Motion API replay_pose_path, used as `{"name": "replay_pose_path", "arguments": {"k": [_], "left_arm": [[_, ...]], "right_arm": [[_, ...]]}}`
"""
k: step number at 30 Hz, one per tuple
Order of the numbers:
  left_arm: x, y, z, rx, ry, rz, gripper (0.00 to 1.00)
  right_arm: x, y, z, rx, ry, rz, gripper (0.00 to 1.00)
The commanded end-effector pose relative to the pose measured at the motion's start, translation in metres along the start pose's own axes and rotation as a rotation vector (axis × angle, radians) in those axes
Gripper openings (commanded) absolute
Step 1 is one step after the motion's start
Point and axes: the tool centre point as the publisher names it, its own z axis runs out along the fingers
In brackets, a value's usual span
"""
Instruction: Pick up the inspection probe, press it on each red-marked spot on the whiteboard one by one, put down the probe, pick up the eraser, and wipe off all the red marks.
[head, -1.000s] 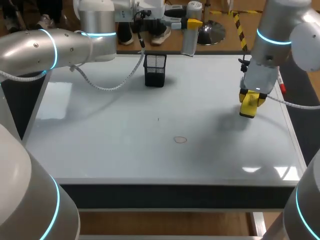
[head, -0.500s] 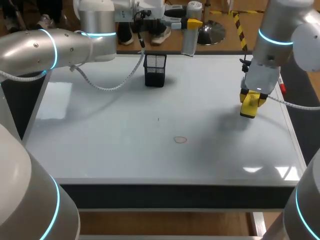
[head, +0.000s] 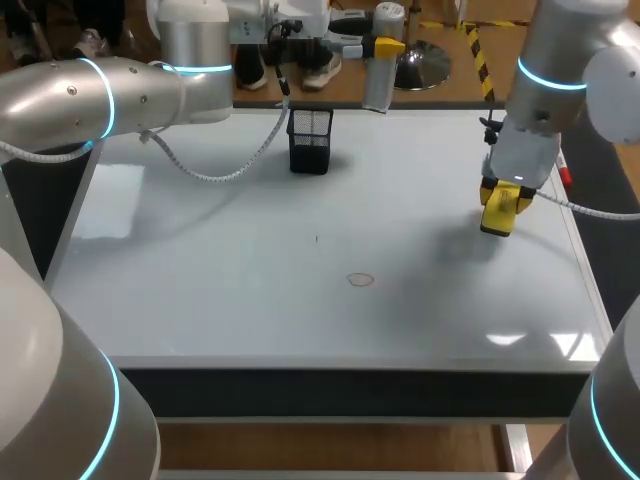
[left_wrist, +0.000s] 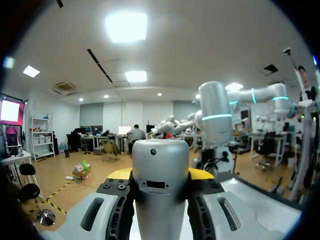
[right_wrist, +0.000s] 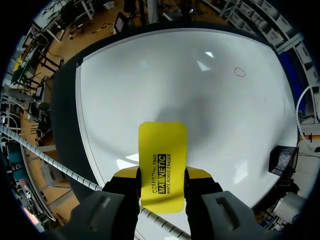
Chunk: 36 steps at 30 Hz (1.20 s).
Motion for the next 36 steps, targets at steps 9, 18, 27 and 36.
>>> {"name": "replay_pose_path", "arguments": {"k": [9, 18, 27, 36], "left_arm": [[0.052, -0.026, -0.002, -0.006, 0.018, 0.080, 0.00], [0.115, -0.035, -0.006, 0.010, 0.037, 0.100, 0.00], [0.181, -0.025, -0.011, 0.023, 0.053, 0.081, 0.00], [0.240, -0.002, -0.012, 0.029, 0.072, 0.015, 0.00]], "right_arm": [[0.000, 0.000, 0.000, 0.002, 0.002, -0.002, 0.00], [0.000, 0.000, 0.000, 0.002, 0.002, -0.002, 0.00], [0.000, 0.000, 0.000, 0.002, 0.002, -0.002, 0.00], [0.000, 0.000, 0.000, 0.002, 0.002, -0.002, 0.00]]}}
